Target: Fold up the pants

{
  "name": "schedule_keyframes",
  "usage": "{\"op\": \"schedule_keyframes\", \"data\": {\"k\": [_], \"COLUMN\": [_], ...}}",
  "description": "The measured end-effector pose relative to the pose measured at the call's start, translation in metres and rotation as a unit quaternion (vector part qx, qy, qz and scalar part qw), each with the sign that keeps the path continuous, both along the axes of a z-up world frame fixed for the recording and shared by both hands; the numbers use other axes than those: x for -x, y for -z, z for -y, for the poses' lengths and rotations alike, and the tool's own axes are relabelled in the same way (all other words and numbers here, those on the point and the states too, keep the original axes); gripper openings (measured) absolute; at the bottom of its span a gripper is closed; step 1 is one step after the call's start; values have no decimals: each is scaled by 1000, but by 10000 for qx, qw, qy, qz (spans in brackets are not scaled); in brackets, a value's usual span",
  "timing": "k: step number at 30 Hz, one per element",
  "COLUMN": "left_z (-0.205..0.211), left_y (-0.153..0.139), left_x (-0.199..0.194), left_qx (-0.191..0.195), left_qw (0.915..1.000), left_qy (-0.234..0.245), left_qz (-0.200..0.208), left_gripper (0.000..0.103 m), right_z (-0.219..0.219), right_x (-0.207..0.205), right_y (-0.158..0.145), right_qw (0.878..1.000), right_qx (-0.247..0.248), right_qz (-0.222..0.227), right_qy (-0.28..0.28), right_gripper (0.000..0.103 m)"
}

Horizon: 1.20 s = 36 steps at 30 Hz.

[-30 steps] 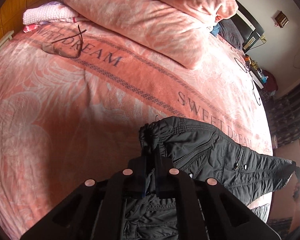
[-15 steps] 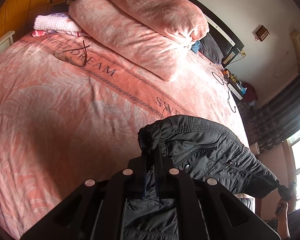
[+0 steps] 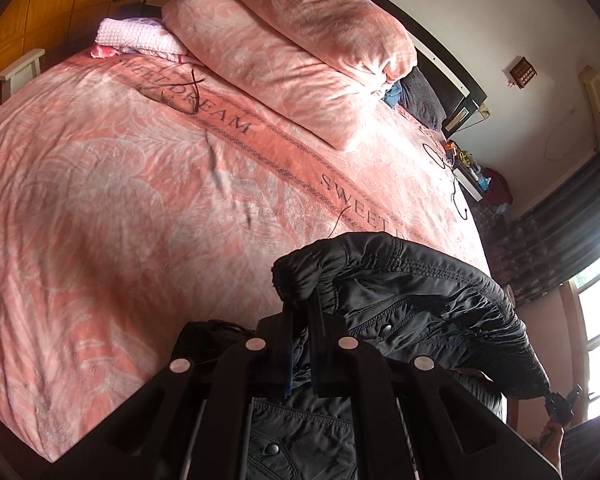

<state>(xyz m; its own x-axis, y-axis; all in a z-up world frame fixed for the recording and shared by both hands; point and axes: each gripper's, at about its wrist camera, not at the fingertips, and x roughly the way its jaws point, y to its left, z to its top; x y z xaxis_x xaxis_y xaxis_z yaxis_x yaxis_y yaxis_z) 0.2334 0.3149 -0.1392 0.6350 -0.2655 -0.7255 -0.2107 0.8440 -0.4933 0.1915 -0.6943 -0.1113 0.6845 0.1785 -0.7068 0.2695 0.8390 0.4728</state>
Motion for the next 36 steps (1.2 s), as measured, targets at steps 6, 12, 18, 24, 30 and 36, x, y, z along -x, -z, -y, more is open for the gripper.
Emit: {"op": "schedule_keyframes", "data": {"k": [6, 12, 18, 24, 30, 36], "left_z": [4, 6, 15, 16, -12, -45], "left_y": [7, 14, 19, 42, 69, 74], "left_x": [23, 43, 64, 80, 94, 117], "left_qx": [-293, -586, -1209, -1649, -1950, -1629], "left_qw": [9994, 9975, 9902, 9828, 9771, 9792], "left_qy": [163, 369, 667, 818, 225, -563], "left_qz": [83, 146, 222, -131, -817, -1072], "left_gripper": [6, 7, 9, 12, 24, 67], "right_z": [-3, -1, -2, -12, -15, -7], "right_x": [30, 54, 75, 88, 101, 122], "right_y": [12, 24, 42, 65, 79, 92], "right_qw": [9998, 9990, 9979, 9971, 9945, 9898], "right_qx": [-104, -199, -217, -113, -33, -268], "right_qz": [-7, -86, -267, -550, -871, -1144], "right_qy": [174, 379, 543, 510, 580, 804], "right_gripper": [6, 6, 7, 7, 19, 49]}}
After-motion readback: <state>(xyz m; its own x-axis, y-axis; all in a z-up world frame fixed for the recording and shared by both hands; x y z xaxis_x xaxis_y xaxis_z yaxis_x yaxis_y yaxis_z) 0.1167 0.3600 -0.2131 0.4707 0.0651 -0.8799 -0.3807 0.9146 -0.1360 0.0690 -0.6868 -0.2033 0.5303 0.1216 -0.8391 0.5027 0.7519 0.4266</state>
